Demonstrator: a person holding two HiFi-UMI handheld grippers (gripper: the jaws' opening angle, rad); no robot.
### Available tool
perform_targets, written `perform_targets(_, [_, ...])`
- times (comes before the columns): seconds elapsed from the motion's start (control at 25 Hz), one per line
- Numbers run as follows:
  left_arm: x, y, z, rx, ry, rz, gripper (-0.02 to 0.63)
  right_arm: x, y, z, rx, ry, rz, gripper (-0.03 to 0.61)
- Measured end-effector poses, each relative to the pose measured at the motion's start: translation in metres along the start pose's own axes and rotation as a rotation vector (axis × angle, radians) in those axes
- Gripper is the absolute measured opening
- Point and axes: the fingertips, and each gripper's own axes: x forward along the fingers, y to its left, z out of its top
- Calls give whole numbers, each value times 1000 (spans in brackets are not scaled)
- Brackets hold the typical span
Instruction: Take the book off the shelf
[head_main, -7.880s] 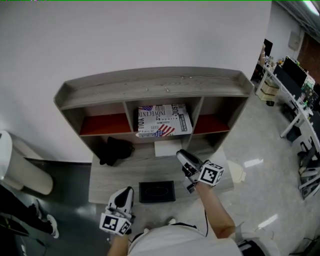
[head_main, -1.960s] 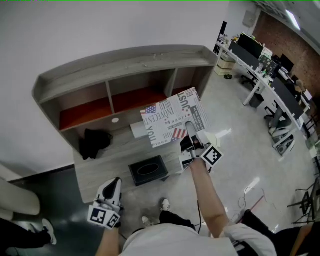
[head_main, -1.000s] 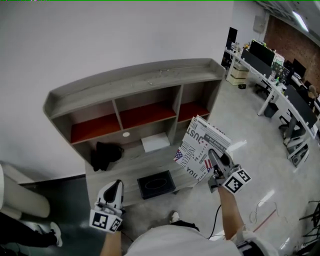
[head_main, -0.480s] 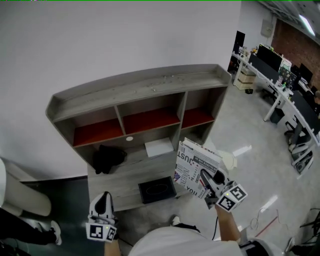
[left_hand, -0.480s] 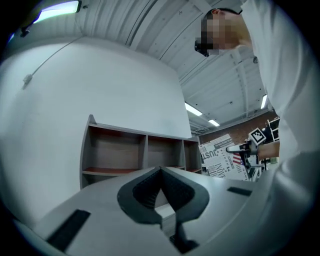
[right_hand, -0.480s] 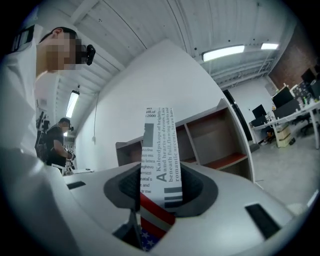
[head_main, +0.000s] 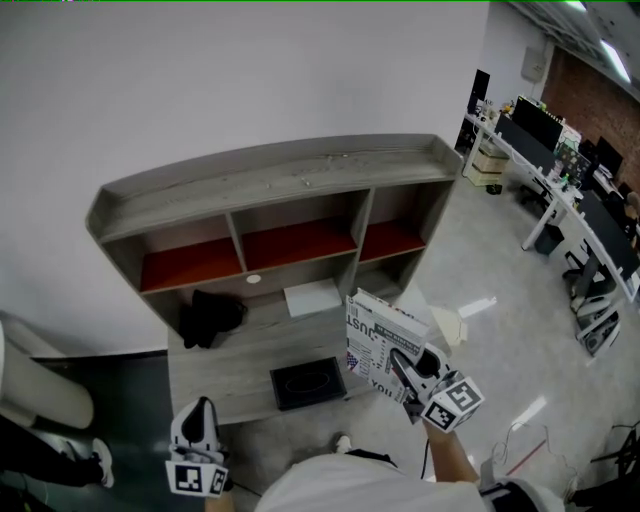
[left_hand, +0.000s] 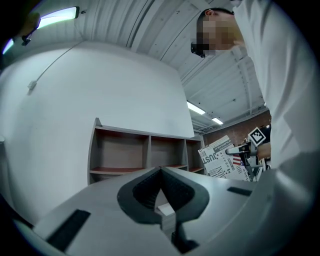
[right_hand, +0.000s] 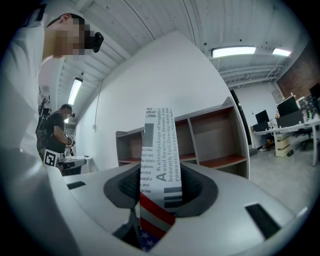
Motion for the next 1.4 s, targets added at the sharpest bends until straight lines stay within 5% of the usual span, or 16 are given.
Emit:
perform_targets(0.92, [0,4,14,8,-25,46,17,45,3,-4,-5,2,68,173])
perform_targets(1.4, [4,-1,16,-10,-28,7,17,40,1,-11,-13,34,29,173])
